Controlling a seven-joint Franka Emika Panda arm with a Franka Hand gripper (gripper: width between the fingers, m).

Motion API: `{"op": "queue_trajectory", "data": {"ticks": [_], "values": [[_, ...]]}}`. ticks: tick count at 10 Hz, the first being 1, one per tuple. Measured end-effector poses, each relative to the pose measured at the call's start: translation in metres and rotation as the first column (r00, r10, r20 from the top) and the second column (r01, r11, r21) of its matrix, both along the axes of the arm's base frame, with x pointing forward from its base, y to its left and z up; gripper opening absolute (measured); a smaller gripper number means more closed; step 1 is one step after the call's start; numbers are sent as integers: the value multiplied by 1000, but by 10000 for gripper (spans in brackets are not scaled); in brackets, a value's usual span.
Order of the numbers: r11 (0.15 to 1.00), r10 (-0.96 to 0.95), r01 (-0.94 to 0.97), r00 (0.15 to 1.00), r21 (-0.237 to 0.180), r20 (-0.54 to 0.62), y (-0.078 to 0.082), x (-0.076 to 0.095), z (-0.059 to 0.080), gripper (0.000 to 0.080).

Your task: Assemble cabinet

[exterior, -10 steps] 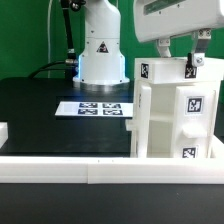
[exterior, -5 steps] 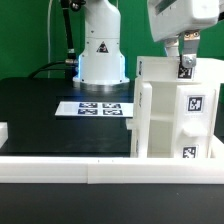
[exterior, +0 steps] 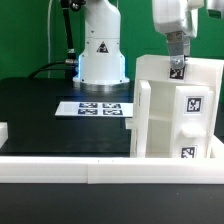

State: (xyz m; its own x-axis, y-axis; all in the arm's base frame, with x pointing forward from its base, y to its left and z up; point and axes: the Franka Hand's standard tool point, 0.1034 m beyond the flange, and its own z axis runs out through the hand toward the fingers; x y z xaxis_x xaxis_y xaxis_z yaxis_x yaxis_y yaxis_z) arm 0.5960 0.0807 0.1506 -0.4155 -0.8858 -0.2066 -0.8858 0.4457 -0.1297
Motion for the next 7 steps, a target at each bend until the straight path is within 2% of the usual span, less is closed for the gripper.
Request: {"op": "queue_trajectory", "data": {"ticks": [2, 4, 5, 7], "values": [[999, -43, 43, 999, 17, -1, 0, 1, 1, 560], [1000, -17, 17, 1000, 12, 3, 1, 0, 0, 560], [1000, -12, 12, 1000, 12, 3, 2, 0, 0, 737], [1000, 6, -7, 1000, 13, 10, 8, 0, 4, 794]]}}
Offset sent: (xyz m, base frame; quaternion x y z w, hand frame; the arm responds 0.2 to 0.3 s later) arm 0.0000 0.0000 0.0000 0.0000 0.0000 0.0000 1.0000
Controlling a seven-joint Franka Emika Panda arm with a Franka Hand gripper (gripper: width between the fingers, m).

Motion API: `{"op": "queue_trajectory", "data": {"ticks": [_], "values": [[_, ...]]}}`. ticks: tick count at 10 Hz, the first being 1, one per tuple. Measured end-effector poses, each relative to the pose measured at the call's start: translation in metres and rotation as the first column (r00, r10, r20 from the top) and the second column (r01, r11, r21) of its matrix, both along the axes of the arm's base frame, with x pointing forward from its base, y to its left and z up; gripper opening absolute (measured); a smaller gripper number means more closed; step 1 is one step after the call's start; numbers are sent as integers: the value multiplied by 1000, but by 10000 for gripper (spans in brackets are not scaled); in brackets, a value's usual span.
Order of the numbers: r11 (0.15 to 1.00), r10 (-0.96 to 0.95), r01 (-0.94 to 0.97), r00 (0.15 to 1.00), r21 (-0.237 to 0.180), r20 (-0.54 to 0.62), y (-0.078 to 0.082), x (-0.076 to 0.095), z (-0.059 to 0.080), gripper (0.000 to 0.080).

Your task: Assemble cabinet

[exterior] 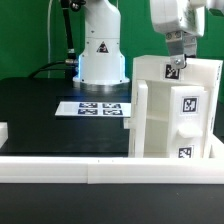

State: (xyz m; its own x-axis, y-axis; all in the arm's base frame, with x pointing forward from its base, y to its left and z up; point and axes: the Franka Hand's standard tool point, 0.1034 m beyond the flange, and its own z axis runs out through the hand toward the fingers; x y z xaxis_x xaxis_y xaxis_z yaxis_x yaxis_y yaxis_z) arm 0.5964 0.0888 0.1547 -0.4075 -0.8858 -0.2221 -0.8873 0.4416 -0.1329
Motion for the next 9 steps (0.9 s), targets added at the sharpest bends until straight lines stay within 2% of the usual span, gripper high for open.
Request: {"op": "queue_trajectory", "data": {"ticks": [4, 9], "values": [[1000, 26, -26, 999, 10, 27, 12, 3, 17, 798], [999, 51, -51, 998, 6, 30, 16, 3, 16, 798]]}}
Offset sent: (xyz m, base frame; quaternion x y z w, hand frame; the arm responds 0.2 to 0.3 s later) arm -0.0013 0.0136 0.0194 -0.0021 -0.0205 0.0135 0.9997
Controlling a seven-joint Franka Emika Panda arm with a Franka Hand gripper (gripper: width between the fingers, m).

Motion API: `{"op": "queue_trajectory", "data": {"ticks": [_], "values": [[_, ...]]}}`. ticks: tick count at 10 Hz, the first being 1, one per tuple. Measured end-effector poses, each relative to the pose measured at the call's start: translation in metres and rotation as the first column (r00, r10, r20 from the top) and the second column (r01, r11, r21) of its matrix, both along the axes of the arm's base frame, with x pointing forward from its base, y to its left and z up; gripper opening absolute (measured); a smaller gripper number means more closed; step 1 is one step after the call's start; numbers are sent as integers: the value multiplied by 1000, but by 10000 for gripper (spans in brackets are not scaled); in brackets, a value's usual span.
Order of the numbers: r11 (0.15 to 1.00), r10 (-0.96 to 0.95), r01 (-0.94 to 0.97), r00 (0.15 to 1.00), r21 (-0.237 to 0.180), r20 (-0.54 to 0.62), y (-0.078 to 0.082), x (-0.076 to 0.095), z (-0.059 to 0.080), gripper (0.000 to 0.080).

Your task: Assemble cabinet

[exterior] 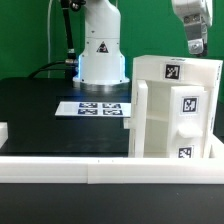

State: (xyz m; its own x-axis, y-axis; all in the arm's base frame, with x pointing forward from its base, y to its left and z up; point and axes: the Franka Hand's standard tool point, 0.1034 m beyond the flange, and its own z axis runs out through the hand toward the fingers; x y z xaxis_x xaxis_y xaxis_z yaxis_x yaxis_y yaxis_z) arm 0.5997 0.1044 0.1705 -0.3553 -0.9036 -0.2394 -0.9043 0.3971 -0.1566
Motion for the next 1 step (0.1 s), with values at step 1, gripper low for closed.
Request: {"op": "queue_trajectory", "data": {"ticks": [1], "values": [[1000, 2, -2, 1000, 0, 0, 0, 0, 0, 798]]}}
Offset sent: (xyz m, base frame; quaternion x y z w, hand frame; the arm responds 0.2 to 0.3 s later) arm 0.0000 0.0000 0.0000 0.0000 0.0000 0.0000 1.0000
